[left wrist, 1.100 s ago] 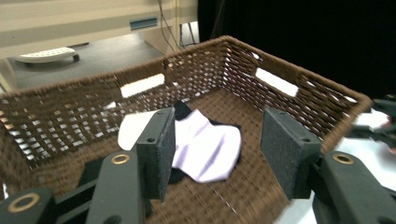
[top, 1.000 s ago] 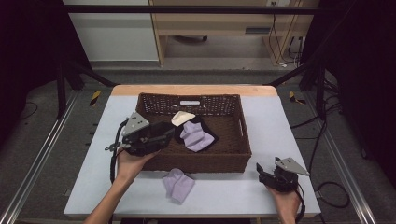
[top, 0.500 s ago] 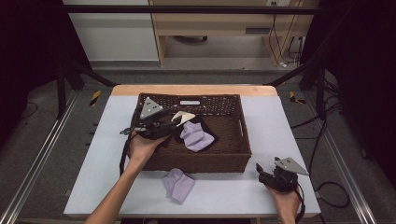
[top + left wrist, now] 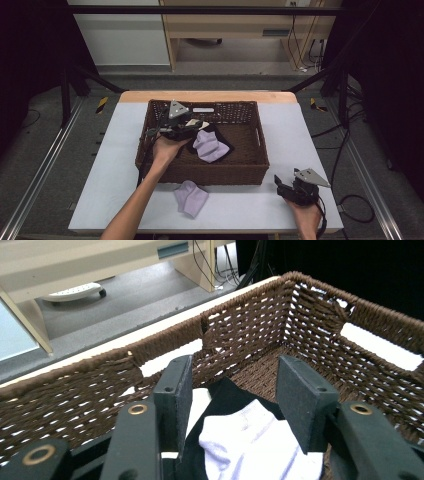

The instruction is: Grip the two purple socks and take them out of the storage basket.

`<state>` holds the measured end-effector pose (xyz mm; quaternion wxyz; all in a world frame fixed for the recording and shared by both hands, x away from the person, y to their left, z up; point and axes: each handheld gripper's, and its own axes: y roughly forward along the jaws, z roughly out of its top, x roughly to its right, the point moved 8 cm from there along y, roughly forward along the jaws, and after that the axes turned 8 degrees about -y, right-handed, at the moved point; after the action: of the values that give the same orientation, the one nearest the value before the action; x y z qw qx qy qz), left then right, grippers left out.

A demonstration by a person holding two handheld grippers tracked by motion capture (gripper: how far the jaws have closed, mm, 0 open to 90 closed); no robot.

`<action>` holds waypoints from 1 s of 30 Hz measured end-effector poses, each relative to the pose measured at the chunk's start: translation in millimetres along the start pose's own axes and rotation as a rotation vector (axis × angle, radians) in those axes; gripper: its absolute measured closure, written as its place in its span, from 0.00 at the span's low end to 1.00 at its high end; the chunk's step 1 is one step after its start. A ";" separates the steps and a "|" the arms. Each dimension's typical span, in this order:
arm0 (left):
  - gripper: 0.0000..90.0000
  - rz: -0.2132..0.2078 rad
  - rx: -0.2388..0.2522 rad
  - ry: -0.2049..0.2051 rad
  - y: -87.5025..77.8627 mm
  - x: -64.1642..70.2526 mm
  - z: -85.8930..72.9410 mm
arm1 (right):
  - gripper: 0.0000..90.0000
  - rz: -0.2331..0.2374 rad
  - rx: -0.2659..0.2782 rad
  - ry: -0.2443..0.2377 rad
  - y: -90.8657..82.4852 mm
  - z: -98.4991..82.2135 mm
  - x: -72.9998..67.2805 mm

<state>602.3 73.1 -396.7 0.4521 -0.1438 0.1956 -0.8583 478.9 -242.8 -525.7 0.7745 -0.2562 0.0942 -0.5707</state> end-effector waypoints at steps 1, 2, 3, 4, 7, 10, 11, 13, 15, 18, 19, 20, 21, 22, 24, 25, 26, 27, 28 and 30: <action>0.54 0.003 -0.011 0.002 4.5 0.5 -1.7 | 0.27 0.000 0.001 -0.002 0.0 0.0 0.0; 0.54 0.005 -0.021 0.001 8.7 1.2 -3.5 | 0.27 0.000 0.001 -0.004 0.0 0.0 0.0; 0.54 0.007 -0.033 0.007 12.5 1.3 -5.4 | 0.27 0.000 0.003 -0.005 0.0 0.1 0.0; 0.54 0.008 -0.049 0.010 16.1 1.3 -7.7 | 0.27 0.001 0.004 -0.005 -0.1 0.2 -0.1; 0.54 0.014 -0.083 0.021 25.9 0.3 -14.6 | 0.27 0.001 0.003 -0.004 -0.1 0.1 -0.1; 0.54 0.011 -0.115 0.025 33.9 -0.8 -20.3 | 0.27 0.000 0.006 -0.007 -0.3 0.3 -0.3; 0.54 0.004 -0.131 0.024 36.7 -0.9 -22.4 | 0.27 0.003 0.004 -0.006 -0.1 0.2 -0.4; 0.54 -0.005 -0.152 0.028 40.1 -0.5 -24.1 | 0.28 0.001 0.002 -0.003 0.0 0.1 0.0; 0.54 -0.007 -0.172 0.056 42.9 0.3 -26.4 | 0.28 0.002 0.000 0.001 0.1 0.0 -0.3; 0.54 -0.033 -0.219 0.075 47.8 3.5 -33.8 | 0.28 0.001 0.005 -0.004 -0.1 0.3 -0.3; 0.54 -0.040 -0.232 0.071 48.5 4.3 -35.6 | 0.28 -0.001 0.005 -0.007 -0.3 0.2 -0.3; 0.54 -0.040 -0.243 0.076 49.5 4.6 -37.4 | 0.28 -0.001 0.004 -0.007 -0.2 0.2 -0.3; 0.54 -0.044 -0.261 0.080 50.5 5.0 -39.7 | 0.28 0.001 0.003 -0.008 -0.1 0.1 -0.4; 0.54 -0.047 -0.271 0.079 51.4 5.4 -41.2 | 0.28 0.001 0.000 -0.007 0.1 -0.1 -0.2; 0.54 -0.047 -0.298 0.089 53.5 6.1 -45.5 | 0.28 0.001 0.000 -0.006 0.1 -0.1 -0.3; 0.54 -0.047 -0.307 0.094 54.3 6.4 -47.0 | 0.28 0.000 0.001 -0.006 0.1 0.0 -0.2; 0.54 -0.048 -0.322 0.096 55.2 7.1 -49.3 | 0.28 0.000 0.001 -0.006 0.1 0.0 -0.2; 0.55 -0.047 -0.338 0.102 56.2 7.8 -51.8 | 0.28 -0.001 0.000 -0.007 0.1 -0.1 -0.1; 0.55 -0.047 -0.354 0.109 57.1 8.6 -54.2 | 0.28 -0.001 0.000 -0.007 0.1 -0.1 -0.1; 0.55 -0.041 -0.382 0.132 58.3 9.1 -57.8 | 0.28 -0.001 0.000 -0.007 0.1 -0.1 -0.2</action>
<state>614.8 47.4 -474.2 0.3852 -0.1745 0.3811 -0.8221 478.9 -242.6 -525.9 0.7744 -0.2582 0.0912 -0.5703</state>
